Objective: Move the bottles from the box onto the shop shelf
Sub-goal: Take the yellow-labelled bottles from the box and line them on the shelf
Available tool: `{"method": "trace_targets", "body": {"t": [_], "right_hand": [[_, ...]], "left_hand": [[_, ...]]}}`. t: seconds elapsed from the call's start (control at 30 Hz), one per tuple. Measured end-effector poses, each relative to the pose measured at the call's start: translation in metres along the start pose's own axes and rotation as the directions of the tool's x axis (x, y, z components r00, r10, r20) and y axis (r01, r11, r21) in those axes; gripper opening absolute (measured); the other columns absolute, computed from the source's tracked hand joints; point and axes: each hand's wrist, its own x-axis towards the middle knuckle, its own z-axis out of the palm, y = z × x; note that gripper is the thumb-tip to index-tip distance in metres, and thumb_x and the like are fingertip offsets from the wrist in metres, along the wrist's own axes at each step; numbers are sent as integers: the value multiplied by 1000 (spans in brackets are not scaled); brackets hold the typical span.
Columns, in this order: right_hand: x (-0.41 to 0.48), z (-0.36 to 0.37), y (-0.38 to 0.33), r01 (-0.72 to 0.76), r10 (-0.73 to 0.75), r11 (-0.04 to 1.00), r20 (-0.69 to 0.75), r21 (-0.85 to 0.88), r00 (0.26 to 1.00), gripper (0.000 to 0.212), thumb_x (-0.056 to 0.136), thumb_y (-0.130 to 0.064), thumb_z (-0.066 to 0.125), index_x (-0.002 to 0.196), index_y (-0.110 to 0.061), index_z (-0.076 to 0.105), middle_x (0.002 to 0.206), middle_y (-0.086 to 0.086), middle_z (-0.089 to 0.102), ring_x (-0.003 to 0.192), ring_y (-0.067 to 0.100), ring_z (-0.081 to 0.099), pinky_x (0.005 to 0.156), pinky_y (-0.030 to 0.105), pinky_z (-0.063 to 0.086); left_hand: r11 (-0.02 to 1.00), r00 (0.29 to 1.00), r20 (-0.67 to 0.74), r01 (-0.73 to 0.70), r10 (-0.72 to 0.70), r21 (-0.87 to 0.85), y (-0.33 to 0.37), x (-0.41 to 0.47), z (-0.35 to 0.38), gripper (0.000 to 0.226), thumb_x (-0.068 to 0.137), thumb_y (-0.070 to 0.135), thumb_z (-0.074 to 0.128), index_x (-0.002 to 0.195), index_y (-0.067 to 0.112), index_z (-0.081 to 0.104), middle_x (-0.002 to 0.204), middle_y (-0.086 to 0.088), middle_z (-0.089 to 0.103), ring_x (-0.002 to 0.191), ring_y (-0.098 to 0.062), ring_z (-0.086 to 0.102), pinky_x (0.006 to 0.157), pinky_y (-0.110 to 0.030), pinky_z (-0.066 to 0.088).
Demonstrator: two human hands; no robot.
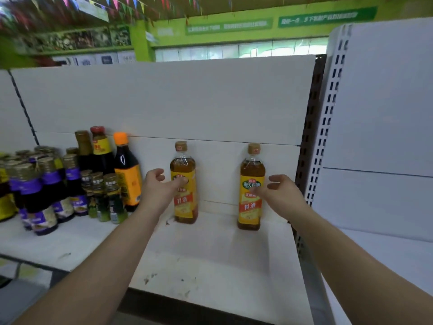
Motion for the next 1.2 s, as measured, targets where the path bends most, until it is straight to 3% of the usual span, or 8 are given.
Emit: {"method": "trace_targets", "body": {"t": [0.23,0.33,0.47,0.7,0.8,0.9,1.1,1.2], "right_hand": [[19,13,10,-10,10,1000,12,25,1000,80,72,-32,93,139,-20,51,124,-5,68,101,12,67,73,26,51],[24,16,11,-5,4,999,11,41,1000,69,72,-26,93,130,-21,56,107,-13,69,90,1,66,65,20,48],[31,17,15,-4,4,999,0,41,1000,63,72,-23,93,126,-20,61,106,-12,70,92,2,67,66,19,49],[38,18,13,-6,6,1000,29,-12,1000,55,74,-26,92,121,-20,65,102,-13,73,84,-1,69,60,13,49],[40,18,11,3,2,998,79,-56,997,47,76,-29,90,117,-22,68,98,-14,75,74,-7,70,54,7,48],[42,15,9,3,3,997,88,-79,996,50,73,-33,92,117,-25,69,102,-12,76,85,0,72,67,16,52],[42,15,12,4,-1,999,70,-48,998,53,69,-31,94,116,-25,69,104,-9,78,94,10,75,81,28,59],[41,16,14,1,0,1000,52,-22,999,52,70,-28,94,116,-24,70,101,-9,79,91,8,75,84,29,60]], "left_hand": [[999,976,215,12,-22,48,-19,36,4,78,81,23,86,147,16,43,137,0,55,113,-20,53,91,-40,46],[997,940,338,36,-54,61,-27,51,2,72,81,20,85,142,19,46,129,2,58,114,-22,56,92,-41,46],[993,878,472,33,-83,114,-32,66,-2,66,76,23,88,133,26,55,127,5,66,111,-19,61,95,-42,47],[995,768,638,-8,-56,96,-37,88,-14,107,22,61,98,120,34,64,111,14,76,110,-17,69,98,-44,53],[997,745,666,-20,-34,74,-36,91,-15,96,34,51,100,121,31,66,113,12,76,107,-15,71,94,-39,55],[998,747,664,-18,-26,60,-37,93,-15,65,62,24,93,122,27,67,112,9,77,107,-17,71,97,-42,55],[999,770,638,-31,-4,44,-40,98,-13,74,48,31,91,118,24,69,106,8,78,98,-15,75,88,-38,59],[999,792,610,-38,9,35,-43,99,-11,65,55,24,90,117,23,69,105,6,78,99,-18,74,91,-43,59]]}}
